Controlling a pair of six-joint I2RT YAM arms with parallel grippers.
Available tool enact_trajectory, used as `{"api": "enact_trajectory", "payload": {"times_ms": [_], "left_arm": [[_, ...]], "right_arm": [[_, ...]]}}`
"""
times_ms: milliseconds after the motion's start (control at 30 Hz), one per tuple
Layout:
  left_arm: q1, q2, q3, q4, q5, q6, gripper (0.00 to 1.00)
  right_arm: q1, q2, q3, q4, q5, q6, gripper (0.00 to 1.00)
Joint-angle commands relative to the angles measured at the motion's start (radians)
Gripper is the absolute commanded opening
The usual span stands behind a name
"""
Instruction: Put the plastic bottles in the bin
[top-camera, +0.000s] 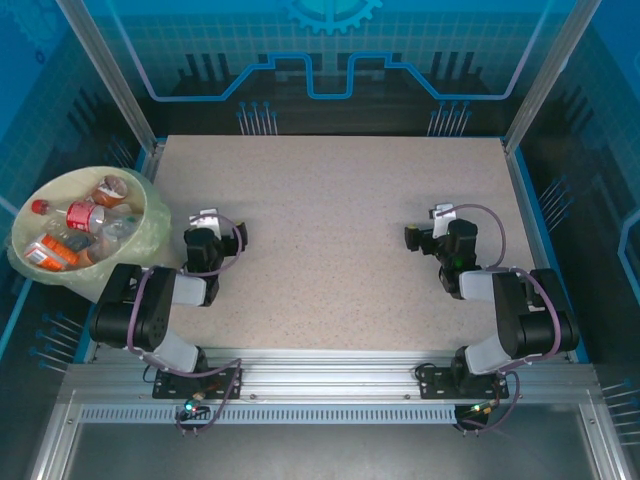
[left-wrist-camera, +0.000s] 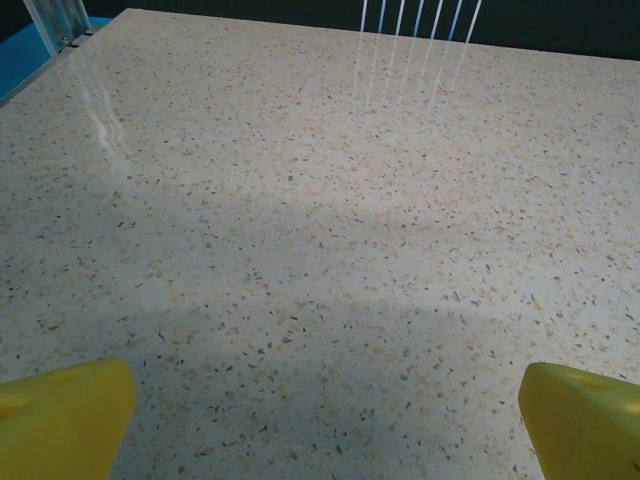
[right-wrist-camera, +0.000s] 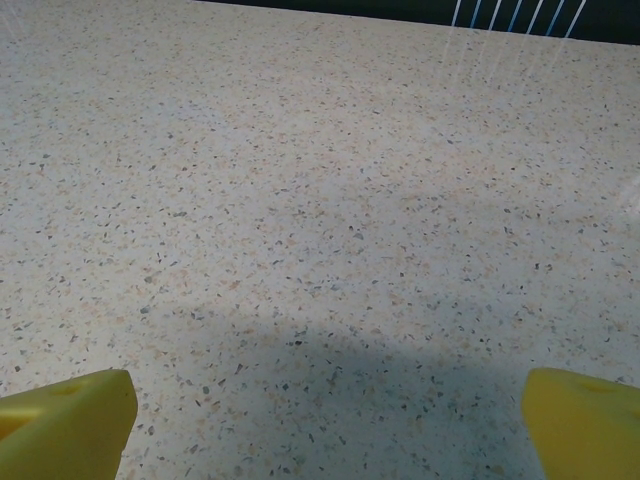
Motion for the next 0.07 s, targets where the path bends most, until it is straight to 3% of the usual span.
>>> {"api": "enact_trajectory", "payload": {"times_ms": [0,33], "left_arm": [[-0.003,-0.003,0.014,0.037,-0.027,0.018,0.99],[-0.003,-0.004,0.014,0.037,-0.027,0.017,0.99]], "right_arm": [[-0.003,0.005,0.013,0.03,-0.014,-0.01,1.0],[-0.003,0.005,0.012,0.03,-0.014,-0.01,1.0]]}}
